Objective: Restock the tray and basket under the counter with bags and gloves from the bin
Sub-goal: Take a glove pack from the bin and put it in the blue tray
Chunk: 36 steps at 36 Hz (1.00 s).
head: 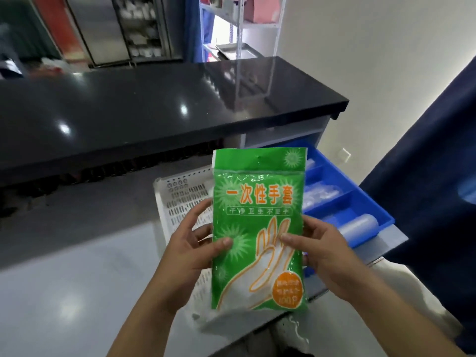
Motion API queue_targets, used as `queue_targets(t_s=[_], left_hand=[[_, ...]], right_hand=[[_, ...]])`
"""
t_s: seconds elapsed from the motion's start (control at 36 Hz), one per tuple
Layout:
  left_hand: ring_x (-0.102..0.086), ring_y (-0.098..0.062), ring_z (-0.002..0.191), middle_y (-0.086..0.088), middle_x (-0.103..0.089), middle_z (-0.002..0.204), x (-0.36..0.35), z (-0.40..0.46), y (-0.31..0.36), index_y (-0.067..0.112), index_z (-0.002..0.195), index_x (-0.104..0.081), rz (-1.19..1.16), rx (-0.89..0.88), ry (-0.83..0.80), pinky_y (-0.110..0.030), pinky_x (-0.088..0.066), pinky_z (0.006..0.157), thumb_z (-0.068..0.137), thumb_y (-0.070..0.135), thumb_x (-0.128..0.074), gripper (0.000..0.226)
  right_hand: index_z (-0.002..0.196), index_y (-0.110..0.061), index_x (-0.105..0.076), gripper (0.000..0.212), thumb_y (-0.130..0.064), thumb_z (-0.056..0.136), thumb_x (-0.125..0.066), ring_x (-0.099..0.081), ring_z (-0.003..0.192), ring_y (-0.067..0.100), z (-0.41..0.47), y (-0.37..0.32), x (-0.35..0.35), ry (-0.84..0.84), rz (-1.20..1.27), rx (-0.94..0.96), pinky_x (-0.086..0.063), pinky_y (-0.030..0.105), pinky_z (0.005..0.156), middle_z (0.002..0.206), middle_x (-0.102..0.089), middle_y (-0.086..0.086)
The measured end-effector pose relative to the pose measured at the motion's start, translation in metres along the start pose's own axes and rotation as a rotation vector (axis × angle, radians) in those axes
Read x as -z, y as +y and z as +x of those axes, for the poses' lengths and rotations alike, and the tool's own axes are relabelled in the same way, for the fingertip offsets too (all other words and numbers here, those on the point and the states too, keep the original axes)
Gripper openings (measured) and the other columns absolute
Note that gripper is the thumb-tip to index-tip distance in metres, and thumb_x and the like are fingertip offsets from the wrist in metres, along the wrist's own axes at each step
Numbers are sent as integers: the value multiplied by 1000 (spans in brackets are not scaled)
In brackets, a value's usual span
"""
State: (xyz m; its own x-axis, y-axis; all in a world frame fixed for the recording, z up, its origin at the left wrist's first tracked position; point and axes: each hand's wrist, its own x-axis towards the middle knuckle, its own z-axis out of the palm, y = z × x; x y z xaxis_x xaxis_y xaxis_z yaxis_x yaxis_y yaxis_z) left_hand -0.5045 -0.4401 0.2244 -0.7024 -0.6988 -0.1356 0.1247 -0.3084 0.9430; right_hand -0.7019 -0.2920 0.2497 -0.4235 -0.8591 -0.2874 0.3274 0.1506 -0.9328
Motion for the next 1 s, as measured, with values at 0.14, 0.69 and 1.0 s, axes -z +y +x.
queue_targets(t_s=[0.14, 0.69, 1.0], left_hand=[[-72, -30, 101, -8, -72, 117, -66, 33, 6, 47, 127, -58, 78, -56, 127, -34, -60, 71, 68, 7, -80, 74], [-57, -22, 119, -1, -49, 146, -146, 125, -61, 31, 151, -34, 747, 316, 507, -44, -54, 93, 81, 32, -77, 82], [-64, -18, 104, -1, -60, 135, -161, 134, -84, 27, 149, -38, 1026, 338, 567, -18, -42, 65, 91, 22, -64, 65]], right_hand=[[99, -18, -76, 32, -15, 67, -80, -74, 89, 29, 29, -38, 64, -70, -45, 110, -59, 30, 65, 101, -76, 12], [107, -31, -73, 29, -25, 78, -73, -69, 69, 26, 176, -144, 199, -14, -1056, 893, -54, 40, 61, 80, -76, 0], [123, -21, -63, 29, -23, 96, -54, -67, 88, 33, 252, -112, 172, -186, -1784, 1031, -46, 35, 63, 104, -71, 6]])
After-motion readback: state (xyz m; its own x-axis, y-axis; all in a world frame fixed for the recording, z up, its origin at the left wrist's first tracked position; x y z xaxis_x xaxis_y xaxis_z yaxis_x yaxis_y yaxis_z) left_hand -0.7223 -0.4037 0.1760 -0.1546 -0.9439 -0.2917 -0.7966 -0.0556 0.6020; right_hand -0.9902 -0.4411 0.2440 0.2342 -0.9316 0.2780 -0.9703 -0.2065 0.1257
